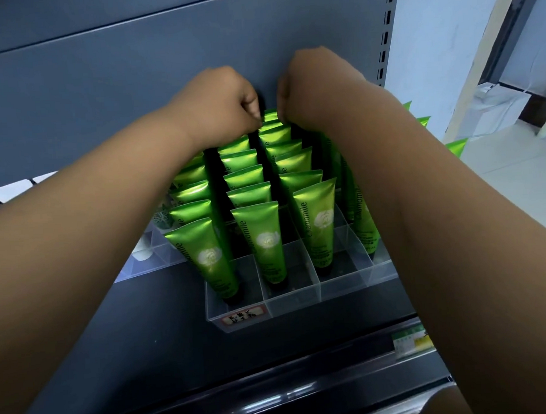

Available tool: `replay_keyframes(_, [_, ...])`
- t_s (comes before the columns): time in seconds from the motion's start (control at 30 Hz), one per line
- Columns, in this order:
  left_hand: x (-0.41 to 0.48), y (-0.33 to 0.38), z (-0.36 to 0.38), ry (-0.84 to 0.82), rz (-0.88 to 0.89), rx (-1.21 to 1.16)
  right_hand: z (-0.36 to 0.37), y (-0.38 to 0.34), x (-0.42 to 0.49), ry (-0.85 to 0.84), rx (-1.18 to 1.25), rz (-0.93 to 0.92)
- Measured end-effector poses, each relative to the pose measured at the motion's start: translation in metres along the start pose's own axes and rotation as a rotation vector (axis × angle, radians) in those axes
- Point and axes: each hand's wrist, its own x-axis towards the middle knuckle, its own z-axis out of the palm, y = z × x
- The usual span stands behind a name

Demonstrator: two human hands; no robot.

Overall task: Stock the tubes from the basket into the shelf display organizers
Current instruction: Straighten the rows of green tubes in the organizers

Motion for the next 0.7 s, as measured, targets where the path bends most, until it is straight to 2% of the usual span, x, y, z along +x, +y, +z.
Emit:
replay_keyframes(0.3, [0.009,-0.001,-0.001,0.073,-0.034,-0.084,-0.004,0.008,0.0,0.014,-0.029,-0.001])
replay_keyframes(0.53, [0.024,0.001,0.007,0.022,0.004,0.038,-0.009,0.01,0.003,-0.03,-0.033,-0.009])
replay_keyframes(0.7, [0.028,-0.002,0.009,0.033,0.013,0.086,-0.012,-0.001,-0.003,-0.025,-0.04,-0.087])
